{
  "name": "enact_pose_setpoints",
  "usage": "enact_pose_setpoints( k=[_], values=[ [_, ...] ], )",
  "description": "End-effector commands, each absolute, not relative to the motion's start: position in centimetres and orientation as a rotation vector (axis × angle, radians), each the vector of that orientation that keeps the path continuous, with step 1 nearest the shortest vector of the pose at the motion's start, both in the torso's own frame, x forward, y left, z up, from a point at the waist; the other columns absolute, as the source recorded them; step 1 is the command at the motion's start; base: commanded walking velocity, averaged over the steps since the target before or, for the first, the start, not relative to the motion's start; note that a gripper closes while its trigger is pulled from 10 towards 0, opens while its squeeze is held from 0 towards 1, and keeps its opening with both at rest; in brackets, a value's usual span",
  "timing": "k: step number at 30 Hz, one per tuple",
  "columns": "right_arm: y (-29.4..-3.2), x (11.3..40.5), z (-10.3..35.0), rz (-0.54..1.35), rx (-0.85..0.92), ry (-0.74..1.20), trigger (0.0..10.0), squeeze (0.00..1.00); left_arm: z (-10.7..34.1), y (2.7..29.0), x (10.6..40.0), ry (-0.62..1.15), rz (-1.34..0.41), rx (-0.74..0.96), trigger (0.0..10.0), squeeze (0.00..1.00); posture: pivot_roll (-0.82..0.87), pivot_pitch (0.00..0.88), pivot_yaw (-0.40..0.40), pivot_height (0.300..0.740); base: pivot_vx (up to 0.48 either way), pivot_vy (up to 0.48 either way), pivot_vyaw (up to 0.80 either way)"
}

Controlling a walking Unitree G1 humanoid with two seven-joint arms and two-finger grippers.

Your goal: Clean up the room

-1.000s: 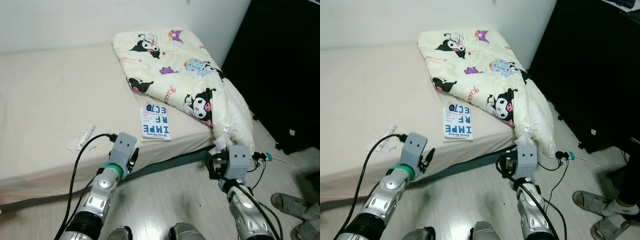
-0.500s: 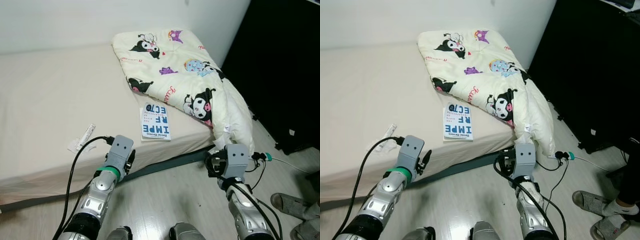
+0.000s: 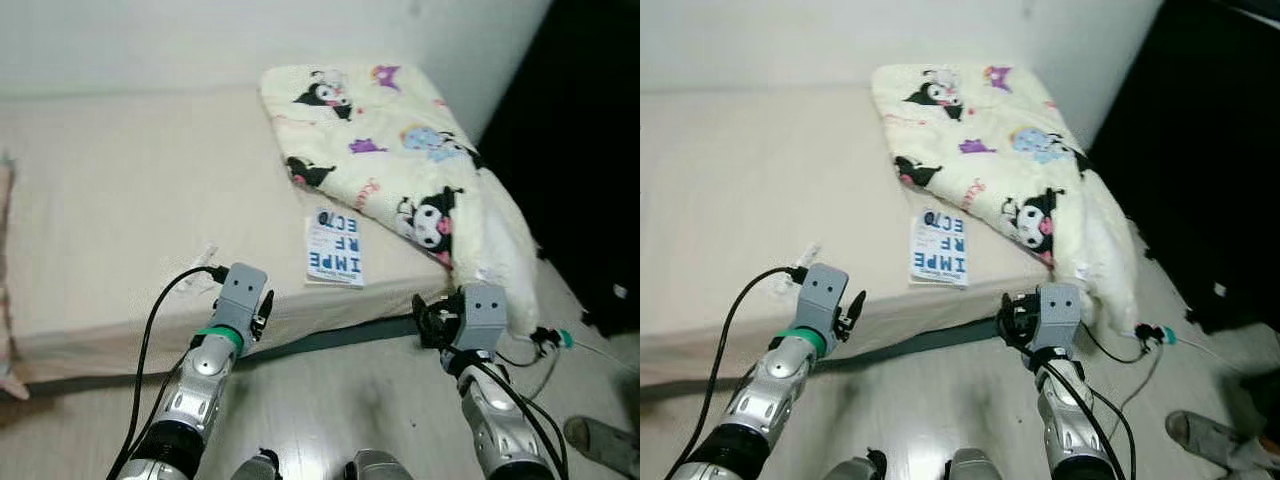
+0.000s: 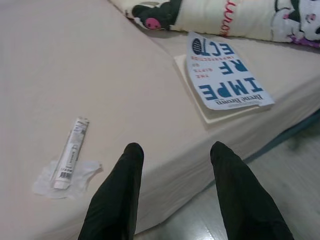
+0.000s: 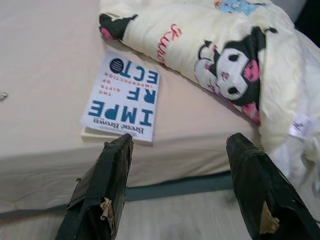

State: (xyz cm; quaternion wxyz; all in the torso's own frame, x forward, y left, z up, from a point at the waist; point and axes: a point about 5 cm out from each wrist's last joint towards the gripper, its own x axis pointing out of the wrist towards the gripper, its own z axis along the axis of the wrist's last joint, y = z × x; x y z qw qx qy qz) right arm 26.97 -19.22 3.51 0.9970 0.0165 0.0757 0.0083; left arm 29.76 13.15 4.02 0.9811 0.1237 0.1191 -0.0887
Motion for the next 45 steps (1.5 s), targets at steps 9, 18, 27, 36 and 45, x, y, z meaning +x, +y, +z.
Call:
enact_pose_setpoints(
  k=[9, 18, 27, 36, 45],
  values=[
    [-19.53, 26.58, 2.79, 0.008, 0.046, 0.179, 10.0, 0.0, 4.07, 12.89, 29.9, 0.228, -0.182, 0.266, 10.0, 0.0, -0.12, 0.0, -0.01, 0.74, 0.0, 0.0, 0.78],
    [-19.36, 26.57, 2.73, 0.014, 0.049, 0.18, 10.0, 0.0, 4.05, 13.12, 30.01, 0.228, -0.174, 0.279, 10.0, 0.0, -0.12, 0.0, -0.005, 0.74, 0.0, 0.0, 0.78],
    [-19.3, 26.48, 2.61, 0.013, 0.051, 0.182, 10.0, 0.0, 4.0, 13.24, 30.0, 0.23, -0.171, 0.285, 10.0, 0.0, -0.12, 0.0, -0.003, 0.74, 0.0, 0.0, 0.78],
    [-19.29, 26.47, 2.56, 0.014, 0.056, 0.182, 10.0, 0.0, 4.01, 13.26, 30.03, 0.229, -0.167, 0.291, 10.0, 0.0, -0.12, 0.0, -0.001, 0.74, 0.0, 0.0, 0.78],
    [-19.15, 26.54, 2.56, 0.016, 0.06, 0.18, 10.0, 0.0, 3.98, 13.41, 30.06, 0.23, -0.162, 0.294, 10.0, 0.0, -0.12, 0.0, 0.001, 0.74, 0.0, 0.0, 0.78]
  ],
)
